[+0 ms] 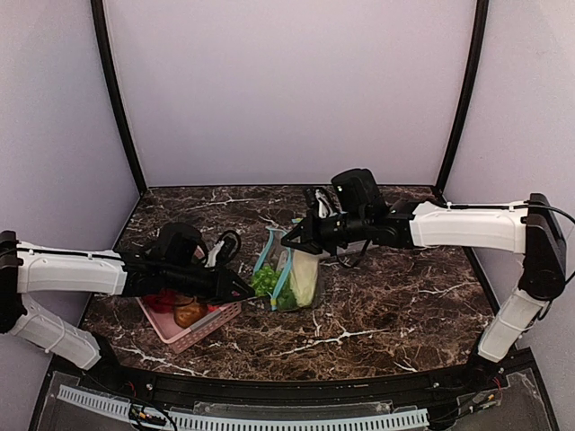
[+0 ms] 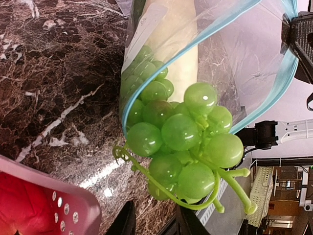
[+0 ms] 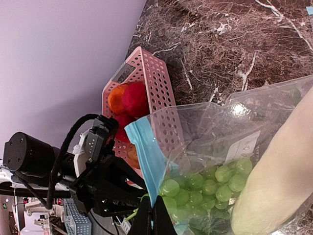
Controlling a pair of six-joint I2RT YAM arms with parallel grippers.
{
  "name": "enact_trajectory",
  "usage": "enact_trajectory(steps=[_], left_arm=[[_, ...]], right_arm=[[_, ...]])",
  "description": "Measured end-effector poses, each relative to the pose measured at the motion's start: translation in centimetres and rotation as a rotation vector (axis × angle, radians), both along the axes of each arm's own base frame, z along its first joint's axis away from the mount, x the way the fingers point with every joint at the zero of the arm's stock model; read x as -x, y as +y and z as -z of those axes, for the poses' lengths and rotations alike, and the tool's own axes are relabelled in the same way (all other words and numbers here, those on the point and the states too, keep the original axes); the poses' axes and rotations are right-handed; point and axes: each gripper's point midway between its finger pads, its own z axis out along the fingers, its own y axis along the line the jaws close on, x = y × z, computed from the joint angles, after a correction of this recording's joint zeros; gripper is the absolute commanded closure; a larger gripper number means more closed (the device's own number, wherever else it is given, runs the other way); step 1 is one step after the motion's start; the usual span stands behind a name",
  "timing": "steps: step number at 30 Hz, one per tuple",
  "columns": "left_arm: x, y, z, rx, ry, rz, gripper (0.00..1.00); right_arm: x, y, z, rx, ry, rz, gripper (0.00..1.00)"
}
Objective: Place the food in the zip-top bag and seal the zipper
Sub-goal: Adjust the fake fruit in the zipper food storage bag.
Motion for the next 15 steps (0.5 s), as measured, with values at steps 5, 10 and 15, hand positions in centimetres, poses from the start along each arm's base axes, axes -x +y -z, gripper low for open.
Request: enact_trajectory(steps=[5, 10, 15], left_arm=[[-1.0, -1.3, -0.5, 0.018, -0.011, 0.019, 0.78], [-2.6, -3.0, -2.2, 0.058, -0.060, 0.027, 0.84], [-3.9, -4.3, -3.1, 0.091, -0.090, 0.025, 0.88]], right_arm=[[0.1, 0.1, -0.1, -0.005, 0.001, -0.006, 1.00], [0.3, 0.2, -0.1, -0.022, 0.002, -0.018, 1.00], [0.6, 0.3, 0.1, -0.038, 0.018, -0.030, 1.00]])
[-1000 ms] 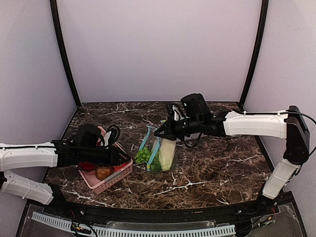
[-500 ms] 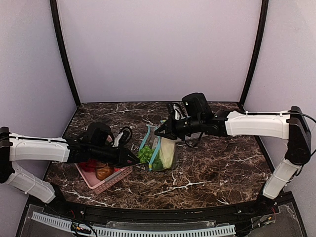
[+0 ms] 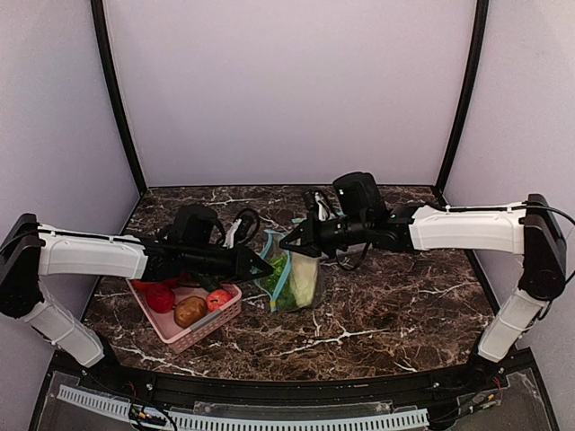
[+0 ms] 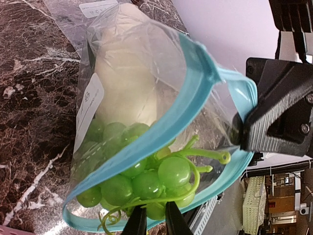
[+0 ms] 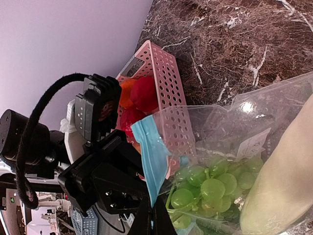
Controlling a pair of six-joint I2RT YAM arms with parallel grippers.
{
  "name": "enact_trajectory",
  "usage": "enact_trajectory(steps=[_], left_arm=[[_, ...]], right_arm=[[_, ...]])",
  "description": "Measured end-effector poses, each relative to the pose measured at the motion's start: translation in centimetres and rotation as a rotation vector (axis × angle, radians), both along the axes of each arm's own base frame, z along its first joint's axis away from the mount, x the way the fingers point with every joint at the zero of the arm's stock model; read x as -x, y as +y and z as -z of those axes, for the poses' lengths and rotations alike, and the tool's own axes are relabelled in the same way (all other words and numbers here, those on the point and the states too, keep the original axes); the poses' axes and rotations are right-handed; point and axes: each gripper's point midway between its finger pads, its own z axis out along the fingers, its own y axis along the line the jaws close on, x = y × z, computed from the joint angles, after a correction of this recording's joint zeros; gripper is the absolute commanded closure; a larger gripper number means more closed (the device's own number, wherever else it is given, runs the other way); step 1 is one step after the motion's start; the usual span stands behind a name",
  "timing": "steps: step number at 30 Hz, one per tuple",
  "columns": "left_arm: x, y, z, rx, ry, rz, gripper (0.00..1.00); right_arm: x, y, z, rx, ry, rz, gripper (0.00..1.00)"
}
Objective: Place the food in the zip-top bag and seal the zipper
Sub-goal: Adjust the fake fruit in the zipper food storage bag.
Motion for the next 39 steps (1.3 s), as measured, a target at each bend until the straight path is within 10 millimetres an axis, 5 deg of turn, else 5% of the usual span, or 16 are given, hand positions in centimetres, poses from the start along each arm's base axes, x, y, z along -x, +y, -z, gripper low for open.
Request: enact_trajectory(steps=[11, 25, 32, 39], left_arm=[[-1.5, -1.3, 0.2, 0.003, -0.009, -0.007, 0.91], [-2.5, -0.1, -4.5, -0.055, -0.126, -0.042, 0.84], [0.0, 2.3, -3.2, -0.105, -0.103, -0.027, 0.66], [1.8, 4.4, -5.4, -0.086, -0.140, -0.038, 0.44]], right_arm=[[1.3, 0.2, -0.2, -0.086, 0.073, -0.031, 1.00], [1.6, 0.6, -3.6, -0.221, 0.130, -0.019, 1.00], [1.8, 0.3, -1.6, -0.215, 0.186, 0.004, 1.00], [1.7, 0.3, -0.1, -0.202, 0.219, 0.020, 1.00]])
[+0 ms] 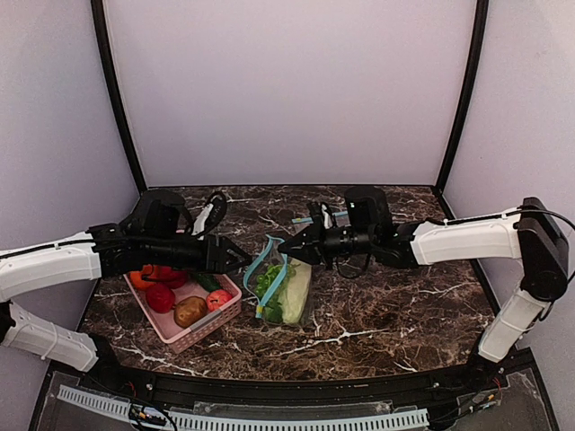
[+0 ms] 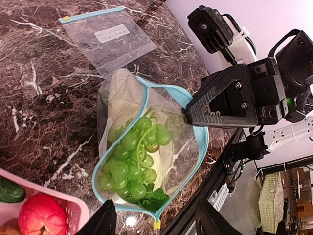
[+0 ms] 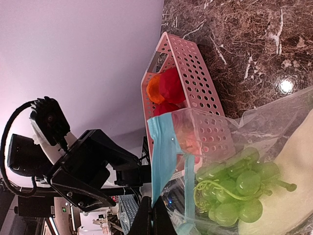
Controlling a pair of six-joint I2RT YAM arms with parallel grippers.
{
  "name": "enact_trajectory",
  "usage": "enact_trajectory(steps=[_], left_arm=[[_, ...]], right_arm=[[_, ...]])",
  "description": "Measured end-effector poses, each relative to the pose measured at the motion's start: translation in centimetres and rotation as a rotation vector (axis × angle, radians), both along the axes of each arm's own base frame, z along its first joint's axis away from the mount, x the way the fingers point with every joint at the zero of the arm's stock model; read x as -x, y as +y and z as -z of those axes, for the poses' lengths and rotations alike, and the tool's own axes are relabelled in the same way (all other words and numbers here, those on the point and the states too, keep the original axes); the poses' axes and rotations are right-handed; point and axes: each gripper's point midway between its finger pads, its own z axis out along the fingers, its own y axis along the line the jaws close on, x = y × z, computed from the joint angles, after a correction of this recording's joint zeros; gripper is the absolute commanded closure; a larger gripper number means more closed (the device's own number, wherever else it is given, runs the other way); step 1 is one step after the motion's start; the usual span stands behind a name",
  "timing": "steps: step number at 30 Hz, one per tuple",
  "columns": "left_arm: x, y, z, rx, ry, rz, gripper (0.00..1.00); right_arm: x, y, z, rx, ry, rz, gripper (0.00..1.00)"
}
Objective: Place the food in the zip-top bag and seal the zipper
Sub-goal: Adjust the fake fruit in the zipper food storage bag, then adjust the zipper food storage bag at the center of the board.
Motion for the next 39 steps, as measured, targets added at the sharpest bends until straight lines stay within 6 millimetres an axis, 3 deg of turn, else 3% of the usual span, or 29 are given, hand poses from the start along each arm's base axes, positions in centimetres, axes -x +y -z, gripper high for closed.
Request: enact_trajectory(steps=[4, 12, 25, 30, 39], left_arm=[[0.6, 1.5, 0.9, -0.029, 0.024, -0.046, 0.44], [2.2, 2.7, 7.4, -0.097, 0.209, -0.092, 0.46], [1.4, 0.8, 7.3, -0.015, 0.236, -0.085, 0.52], [1.2, 0.1, 8.4, -0.019, 0.262, -0.073, 0.70], [0.3, -1.0, 8.7, 0.003, 0.260, -0.067, 0.98]], right_arm=[[0.0, 0.0, -0.1, -0.005, 0.000, 0.002, 1.00], [-0.1, 0.0, -0.1, -0.005, -0.003, 0.005, 1.00], [-0.3, -0.1, 0.0, 0.000, -0.008, 0.019, 1.00], [-0.3, -0.1, 0.1, 0.002, -0.013, 0.018, 1.00], [-0.4, -0.2, 0.3, 0.015, -0.019, 0.024, 1.00]])
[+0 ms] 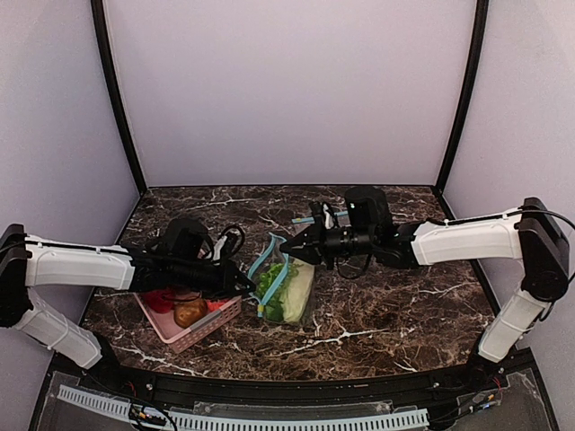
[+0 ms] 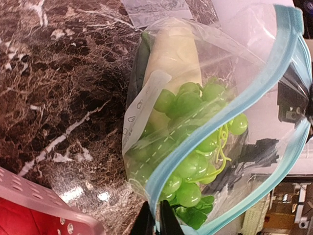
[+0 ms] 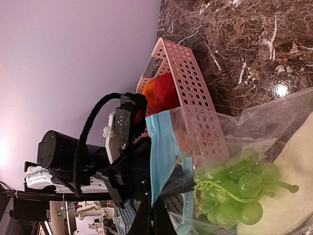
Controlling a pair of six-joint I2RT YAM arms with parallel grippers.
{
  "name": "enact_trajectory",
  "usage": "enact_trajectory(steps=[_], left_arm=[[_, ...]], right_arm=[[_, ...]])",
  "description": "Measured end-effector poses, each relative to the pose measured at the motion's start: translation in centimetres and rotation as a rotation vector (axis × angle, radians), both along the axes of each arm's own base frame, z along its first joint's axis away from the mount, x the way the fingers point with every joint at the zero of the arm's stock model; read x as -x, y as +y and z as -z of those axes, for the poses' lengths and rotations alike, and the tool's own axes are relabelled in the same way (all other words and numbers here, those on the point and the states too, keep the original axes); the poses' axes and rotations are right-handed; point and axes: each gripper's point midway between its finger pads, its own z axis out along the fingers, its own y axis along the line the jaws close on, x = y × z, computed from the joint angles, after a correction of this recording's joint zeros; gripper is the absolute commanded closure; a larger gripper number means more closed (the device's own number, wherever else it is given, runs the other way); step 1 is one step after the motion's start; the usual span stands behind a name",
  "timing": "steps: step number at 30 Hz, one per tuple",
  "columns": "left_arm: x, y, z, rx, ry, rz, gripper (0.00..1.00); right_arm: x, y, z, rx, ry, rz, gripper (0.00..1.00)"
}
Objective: Place the food in the zip-top bag and seal the zipper
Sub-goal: Adjust the zipper food storage bag at the center of the board.
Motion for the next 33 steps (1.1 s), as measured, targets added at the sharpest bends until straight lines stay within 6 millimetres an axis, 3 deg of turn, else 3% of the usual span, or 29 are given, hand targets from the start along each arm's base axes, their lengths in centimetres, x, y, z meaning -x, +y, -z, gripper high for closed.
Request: enact_trajectory(steps=[6, 16, 20, 22, 28, 33], left_arm=[[-0.3, -0.8, -1.6, 0.030, -0.037, 0.034, 0.99], [0.8, -3.3, -10.1, 0.212, -0.124, 0.185, 0.99], [1.4, -3.8, -10.4, 0.246, -0.100, 0.228, 0.99], [1.5, -4.1, -9.8, 0.247, -0.074, 0.236, 0.99], [1.1, -4.3, -7.9, 0.222, -0.019, 0.211, 0.99], [0.6, -3.9, -7.0, 0.200, -0.016, 0.164, 0.99]], right_arm=[[-0.2, -1.2, 0.0, 0.069, -0.043, 0.038, 1.00], [-2.8, -4.9, -2.7, 0.334, -0.219, 0.201, 1.00], [-3.1, -5.7, -1.7, 0.417, -0.236, 0.214, 1.00], [-3.3, -5.9, 0.0, 0.473, -0.225, 0.211, 0.91], [-3.3, -6.5, 2.1, 0.555, -0.221, 0.192, 0.44], [-3.0, -7.1, 0.7, 0.554, -0.270, 0.189, 0.29]])
